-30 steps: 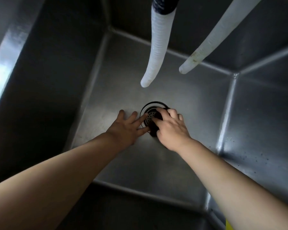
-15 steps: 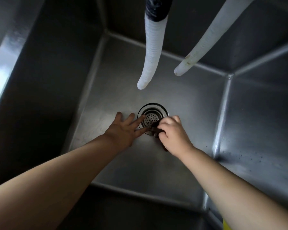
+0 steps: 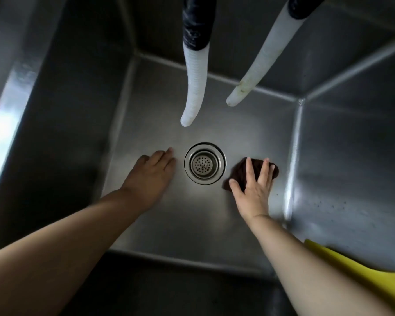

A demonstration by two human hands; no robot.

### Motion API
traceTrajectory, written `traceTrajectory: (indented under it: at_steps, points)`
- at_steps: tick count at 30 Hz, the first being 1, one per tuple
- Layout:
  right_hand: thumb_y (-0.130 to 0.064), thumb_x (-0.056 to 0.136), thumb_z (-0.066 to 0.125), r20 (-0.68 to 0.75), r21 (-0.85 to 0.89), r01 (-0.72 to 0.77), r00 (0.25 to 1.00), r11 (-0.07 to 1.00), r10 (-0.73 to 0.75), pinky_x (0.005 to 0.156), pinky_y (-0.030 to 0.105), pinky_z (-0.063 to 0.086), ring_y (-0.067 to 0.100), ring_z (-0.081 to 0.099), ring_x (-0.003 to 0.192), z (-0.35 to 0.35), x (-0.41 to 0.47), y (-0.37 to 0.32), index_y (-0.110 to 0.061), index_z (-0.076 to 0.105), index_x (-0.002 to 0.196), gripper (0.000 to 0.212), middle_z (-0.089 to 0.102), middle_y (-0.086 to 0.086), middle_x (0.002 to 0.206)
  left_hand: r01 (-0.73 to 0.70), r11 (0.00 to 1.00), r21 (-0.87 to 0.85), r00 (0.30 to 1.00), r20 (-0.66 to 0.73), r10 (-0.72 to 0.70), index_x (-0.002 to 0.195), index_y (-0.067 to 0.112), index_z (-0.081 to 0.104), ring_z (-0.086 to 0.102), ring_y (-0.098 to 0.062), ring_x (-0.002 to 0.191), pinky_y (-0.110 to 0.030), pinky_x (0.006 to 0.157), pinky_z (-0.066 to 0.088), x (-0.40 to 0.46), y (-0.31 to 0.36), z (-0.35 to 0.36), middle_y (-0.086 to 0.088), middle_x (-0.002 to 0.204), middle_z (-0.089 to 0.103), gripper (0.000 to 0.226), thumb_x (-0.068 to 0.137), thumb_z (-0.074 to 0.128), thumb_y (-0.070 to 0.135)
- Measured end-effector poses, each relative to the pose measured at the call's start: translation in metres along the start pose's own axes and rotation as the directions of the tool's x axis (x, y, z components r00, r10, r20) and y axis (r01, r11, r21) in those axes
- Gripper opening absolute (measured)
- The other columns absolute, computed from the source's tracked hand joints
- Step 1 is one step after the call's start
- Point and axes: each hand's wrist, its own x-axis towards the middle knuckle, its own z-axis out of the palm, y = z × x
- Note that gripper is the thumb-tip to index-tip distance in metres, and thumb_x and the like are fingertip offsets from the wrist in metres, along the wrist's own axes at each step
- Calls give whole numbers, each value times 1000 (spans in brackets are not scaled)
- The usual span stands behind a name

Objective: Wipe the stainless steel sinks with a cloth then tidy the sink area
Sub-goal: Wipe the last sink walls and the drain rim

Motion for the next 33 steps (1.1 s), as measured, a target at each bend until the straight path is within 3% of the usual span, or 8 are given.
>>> traceTrajectory:
  at_steps: [3,9,14,19,23,26,29,33]
  points:
    - [-41,84,64,-60,67,86,995,994,-82,117,40,-4,34,-5,144,17,4,-23,-23,37,143,67,8,14,156,59,996,-68,997,-44,-62,146,10,26,21,-25,141,-39,104,29,-4,-11,3,-10,158,14,64,88,49,19]
    - [-3,76,68,-121,168,397,917,902,-381,109,58,28,43,27,136,49,-24,-49,-5,61,121,45,42,21,141,79,984,-157,982,-155,-104,133,1,49,45,-33,129,-44,95,43,-14,-11,8,-16,145,41,58,78,66,9]
    - [6,71,69,7,107,575,815,811,-579,107,55,31,41,33,133,52,-55,-32,-6,59,124,56,47,21,137,80,995,-55,997,-7,-80,149,14,12,15,-22,142,-33,107,25,-17,-7,11,-5,159,3,61,95,38,21]
    - [1,64,79,208,-82,744,664,663,-718,103,42,39,34,50,124,28,-75,11,-17,66,117,57,58,12,128,37,999,-21,999,3,-37,150,14,10,14,-22,141,-32,107,26,-23,-1,-3,-5,159,2,62,94,36,20]
    - [7,57,82,83,-204,551,834,809,-546,88,52,50,40,59,111,0,-45,25,-11,72,105,53,64,18,118,13,1000,-23,1000,0,-13,149,14,13,15,-22,141,-32,105,27,-24,1,-14,-6,159,3,63,91,38,20]
    - [1,78,67,-45,-208,250,963,946,-265,105,52,37,46,39,128,-20,-5,36,-7,60,124,47,43,25,138,3,1000,-26,1000,-18,-4,148,13,18,16,-23,141,-34,104,29,-22,1,-15,-7,159,7,61,91,39,18]
    - [-11,89,57,-58,-269,123,988,955,-143,115,39,16,42,26,135,-23,6,47,-8,48,135,47,27,25,147,-3,1000,-27,1000,2,3,148,12,19,17,-24,140,-34,104,30,-25,0,-12,-7,158,9,61,91,40,19]
    - [-22,92,53,-10,-397,9,1000,918,-14,112,45,20,43,27,130,-16,-26,44,-12,40,139,50,27,24,146,5,999,-35,999,52,-3,148,13,20,15,-25,140,-35,105,30,-35,-2,-11,-8,158,9,62,91,41,19]
